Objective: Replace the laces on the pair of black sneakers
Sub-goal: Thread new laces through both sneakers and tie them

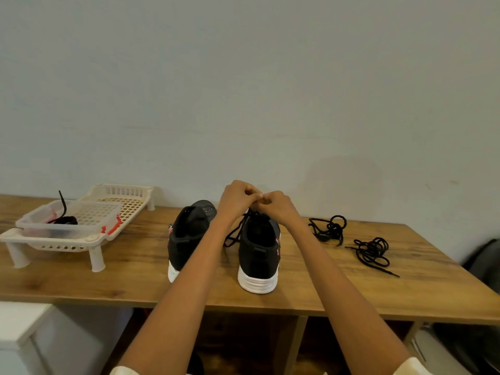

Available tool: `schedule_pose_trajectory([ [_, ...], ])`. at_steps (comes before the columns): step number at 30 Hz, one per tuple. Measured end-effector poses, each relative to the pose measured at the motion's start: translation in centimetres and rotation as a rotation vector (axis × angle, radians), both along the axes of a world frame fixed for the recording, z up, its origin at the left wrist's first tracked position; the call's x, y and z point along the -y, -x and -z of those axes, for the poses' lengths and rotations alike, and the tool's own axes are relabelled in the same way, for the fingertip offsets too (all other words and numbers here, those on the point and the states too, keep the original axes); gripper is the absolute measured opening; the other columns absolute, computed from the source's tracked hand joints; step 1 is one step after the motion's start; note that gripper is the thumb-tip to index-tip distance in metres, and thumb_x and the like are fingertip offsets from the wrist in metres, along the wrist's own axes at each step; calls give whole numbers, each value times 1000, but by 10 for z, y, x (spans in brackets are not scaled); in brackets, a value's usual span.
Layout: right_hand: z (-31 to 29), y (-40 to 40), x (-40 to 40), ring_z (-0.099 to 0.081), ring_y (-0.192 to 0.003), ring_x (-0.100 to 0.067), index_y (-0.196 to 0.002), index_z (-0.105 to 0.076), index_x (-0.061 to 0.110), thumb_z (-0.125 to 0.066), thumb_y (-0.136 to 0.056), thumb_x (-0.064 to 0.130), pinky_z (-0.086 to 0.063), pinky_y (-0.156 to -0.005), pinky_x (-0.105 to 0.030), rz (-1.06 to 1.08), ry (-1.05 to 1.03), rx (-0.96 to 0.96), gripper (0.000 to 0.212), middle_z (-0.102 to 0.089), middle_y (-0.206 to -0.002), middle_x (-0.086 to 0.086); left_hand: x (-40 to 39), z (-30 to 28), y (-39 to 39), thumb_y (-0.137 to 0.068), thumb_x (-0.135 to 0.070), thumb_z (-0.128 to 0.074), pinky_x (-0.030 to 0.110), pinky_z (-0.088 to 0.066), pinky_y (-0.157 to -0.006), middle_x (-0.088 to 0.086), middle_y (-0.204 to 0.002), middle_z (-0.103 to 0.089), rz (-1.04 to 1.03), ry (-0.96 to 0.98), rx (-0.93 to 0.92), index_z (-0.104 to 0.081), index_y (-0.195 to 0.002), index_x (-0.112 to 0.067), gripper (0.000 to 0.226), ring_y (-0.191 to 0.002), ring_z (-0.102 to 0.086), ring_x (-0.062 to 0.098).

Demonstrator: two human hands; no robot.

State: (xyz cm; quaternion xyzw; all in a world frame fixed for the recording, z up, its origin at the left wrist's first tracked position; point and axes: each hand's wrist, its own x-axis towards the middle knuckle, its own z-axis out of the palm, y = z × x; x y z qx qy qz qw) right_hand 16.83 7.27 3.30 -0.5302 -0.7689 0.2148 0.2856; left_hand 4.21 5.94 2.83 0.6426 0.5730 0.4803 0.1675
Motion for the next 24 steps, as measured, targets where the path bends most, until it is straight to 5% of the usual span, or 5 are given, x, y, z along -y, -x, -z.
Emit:
schedule_pose_trajectory([
  [3, 0, -7, 5, -56, -100, -20, -114, -57, 9, -67, -85, 40, -43, -79, -30, -38, 75, 143, 43, -58, -103, -2, -1, 3, 1, -87, -21, -65, 28, -52, -79, -6, -75, -69, -83, -48, 19, -75, -85, -15, 11, -77, -64, 11],
  [7, 0, -22, 7, -63, -83, -21, -99, -67, 4, -66, -87, 26, -53, -85, -35, -35, 156, 155, 25, -69, -100, -17, 3, 8, 1, -89, -24, -64, 33, -52, -83, 2, -84, -71, 77, 88, -205, -74, -91, -15, 14, -80, -62, 12],
  [10, 4, -38, 3, -70, -84, -26, -88, -69, 9, -64, -86, 11, -58, -77, -31, -4, 225, -36, 6, -71, -93, -18, 7, 12, -9, -89, -28, -63, 30, -53, -79, 2, -91, -70, 123, 118, -305, -74, -94, -17, 16, -80, -60, 13],
  [15, 14, -56, 2, -68, -81, -26, -102, -64, -12, -62, -88, 2, -59, -71, -29, -22, 454, -487, 19, -67, -96, -23, 7, 15, -17, -90, -10, -61, 21, -42, -81, 9, -105, -71, 151, 140, -248, -73, -104, -8, 19, -99, -62, 21],
  [24, 22, -62, -1, -67, -84, -27, -109, -60, -13, -60, -87, -4, -59, -74, -30, -16, 564, -658, 25, -66, -95, -23, 5, 29, -34, -79, -7, -70, 25, -50, -76, 6, -88, -73, 17, 64, -166, -68, -87, -13, 11, -87, -67, 17],
])
